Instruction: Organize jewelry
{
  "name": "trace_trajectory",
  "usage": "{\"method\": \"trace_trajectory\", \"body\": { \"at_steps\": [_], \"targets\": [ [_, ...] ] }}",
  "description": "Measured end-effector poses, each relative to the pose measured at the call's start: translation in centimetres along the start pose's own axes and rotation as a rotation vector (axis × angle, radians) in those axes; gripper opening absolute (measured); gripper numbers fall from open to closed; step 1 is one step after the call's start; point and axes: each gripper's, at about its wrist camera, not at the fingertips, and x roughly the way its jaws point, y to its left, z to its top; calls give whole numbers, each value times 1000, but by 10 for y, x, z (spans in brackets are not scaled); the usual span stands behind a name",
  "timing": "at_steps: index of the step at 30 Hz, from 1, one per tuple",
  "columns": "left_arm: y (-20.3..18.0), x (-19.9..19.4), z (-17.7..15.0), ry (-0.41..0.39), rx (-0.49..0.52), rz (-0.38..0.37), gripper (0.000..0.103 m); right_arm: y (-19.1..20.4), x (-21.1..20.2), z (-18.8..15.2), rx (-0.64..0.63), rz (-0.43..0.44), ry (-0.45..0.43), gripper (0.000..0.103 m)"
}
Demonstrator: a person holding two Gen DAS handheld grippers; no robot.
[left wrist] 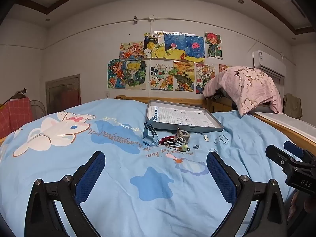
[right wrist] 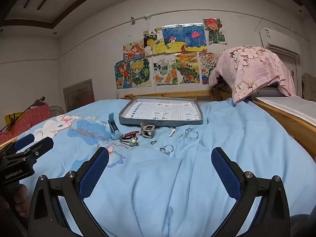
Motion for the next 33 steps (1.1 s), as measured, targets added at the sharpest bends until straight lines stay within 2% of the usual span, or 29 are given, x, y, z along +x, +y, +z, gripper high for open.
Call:
{"method": "trace_trajectory", "body": {
  "at_steps": [33],
  "targets": [
    [-3, 2, 0, -3, 6, -12, 103, -3, 3, 0, 18, -6, 2, 102]
  ]
}}
